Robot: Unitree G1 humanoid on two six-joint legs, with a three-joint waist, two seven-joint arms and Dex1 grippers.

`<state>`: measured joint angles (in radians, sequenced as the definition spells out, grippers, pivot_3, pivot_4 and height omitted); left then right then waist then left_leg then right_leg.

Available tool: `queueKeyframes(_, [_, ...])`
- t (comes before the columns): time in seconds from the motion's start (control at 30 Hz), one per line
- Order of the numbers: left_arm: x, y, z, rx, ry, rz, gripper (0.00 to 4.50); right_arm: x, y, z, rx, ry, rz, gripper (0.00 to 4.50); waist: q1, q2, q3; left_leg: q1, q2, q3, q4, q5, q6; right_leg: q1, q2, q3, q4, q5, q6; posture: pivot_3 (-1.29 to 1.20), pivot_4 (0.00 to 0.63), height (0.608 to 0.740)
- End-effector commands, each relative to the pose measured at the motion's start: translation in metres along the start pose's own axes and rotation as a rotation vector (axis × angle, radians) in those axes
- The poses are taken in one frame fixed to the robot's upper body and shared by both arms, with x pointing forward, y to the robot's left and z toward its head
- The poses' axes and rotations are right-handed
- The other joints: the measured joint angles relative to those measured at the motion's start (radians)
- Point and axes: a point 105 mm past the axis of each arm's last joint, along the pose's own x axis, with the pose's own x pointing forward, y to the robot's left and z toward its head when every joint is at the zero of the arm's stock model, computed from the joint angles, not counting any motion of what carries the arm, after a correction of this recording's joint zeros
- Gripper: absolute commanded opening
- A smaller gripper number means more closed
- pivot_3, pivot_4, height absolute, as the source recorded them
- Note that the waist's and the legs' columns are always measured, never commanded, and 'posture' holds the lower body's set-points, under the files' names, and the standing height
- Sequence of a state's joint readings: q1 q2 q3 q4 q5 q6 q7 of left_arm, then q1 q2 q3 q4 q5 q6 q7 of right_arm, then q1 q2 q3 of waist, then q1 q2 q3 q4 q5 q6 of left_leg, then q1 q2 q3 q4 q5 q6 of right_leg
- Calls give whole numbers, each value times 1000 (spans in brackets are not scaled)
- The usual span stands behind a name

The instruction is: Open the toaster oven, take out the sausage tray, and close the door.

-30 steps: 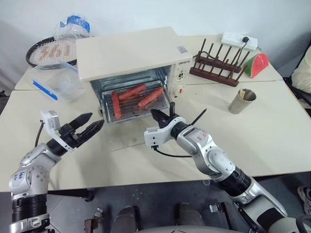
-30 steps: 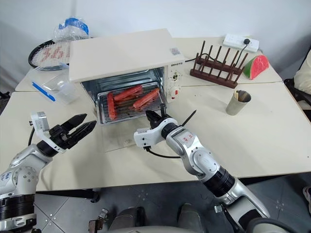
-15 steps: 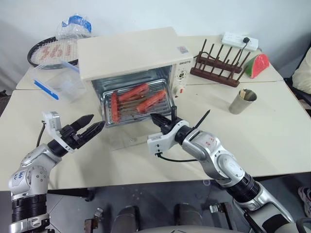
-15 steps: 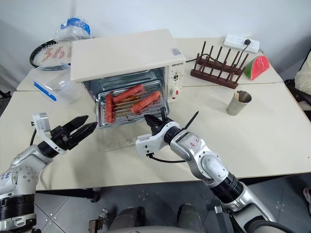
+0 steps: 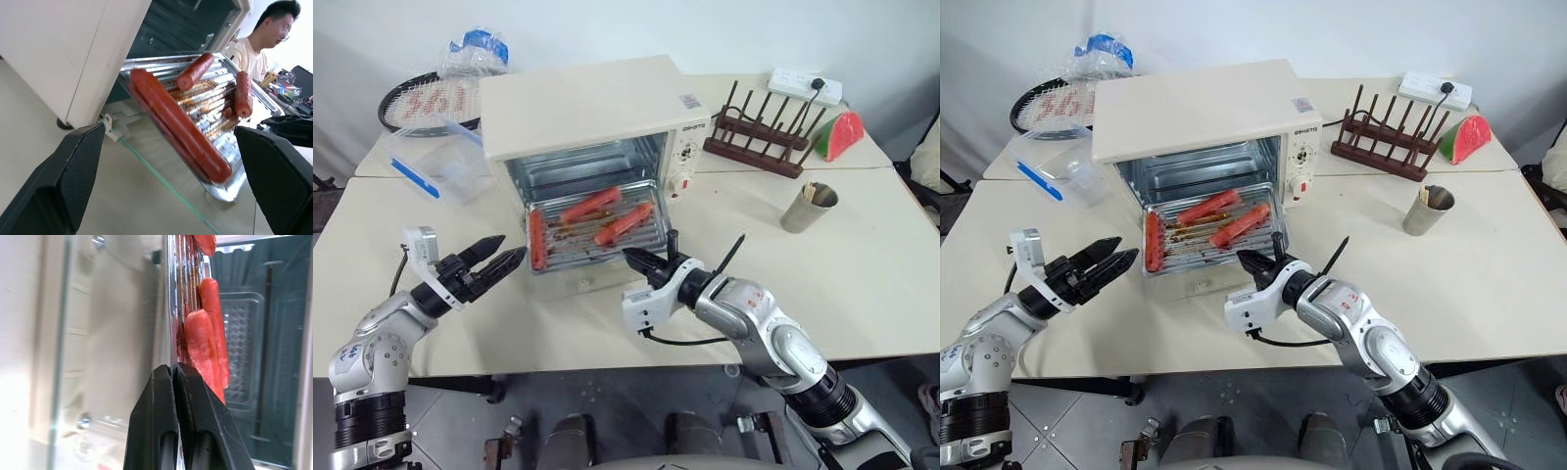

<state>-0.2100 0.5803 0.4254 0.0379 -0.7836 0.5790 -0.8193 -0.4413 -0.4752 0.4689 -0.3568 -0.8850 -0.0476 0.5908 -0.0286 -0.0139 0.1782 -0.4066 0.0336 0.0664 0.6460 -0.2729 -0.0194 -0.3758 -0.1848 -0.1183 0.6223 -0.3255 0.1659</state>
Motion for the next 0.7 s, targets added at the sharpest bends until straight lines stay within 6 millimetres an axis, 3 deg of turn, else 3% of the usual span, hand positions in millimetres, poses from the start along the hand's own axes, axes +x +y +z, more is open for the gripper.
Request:
queueKeyframes(0.03, [-2, -10, 13, -16, -9, -30, 4477, -11, -25, 11, -15, -54, -100, 0, 0, 0, 0, 0, 0, 0, 0, 0, 0, 0, 0, 0, 0, 0, 0, 0, 150, 740])
queueKeyframes(0.37, [-4, -9, 3, -262, 134, 62, 4477, -28, -33, 18, 32, -149, -148, 0, 1, -1, 0, 0, 0, -1, 0, 0, 0, 0, 0, 0, 0, 0, 0, 0, 150, 740])
queueKeyframes(0.7, [1, -16, -1, -334, 197, 50, 4477, -32, -31, 22, 33, -221, -135, 0, 2, -1, 0, 0, 0, -1, 1, 0, 0, 1, 0, 1, 0, 0, 0, 0, 150, 740])
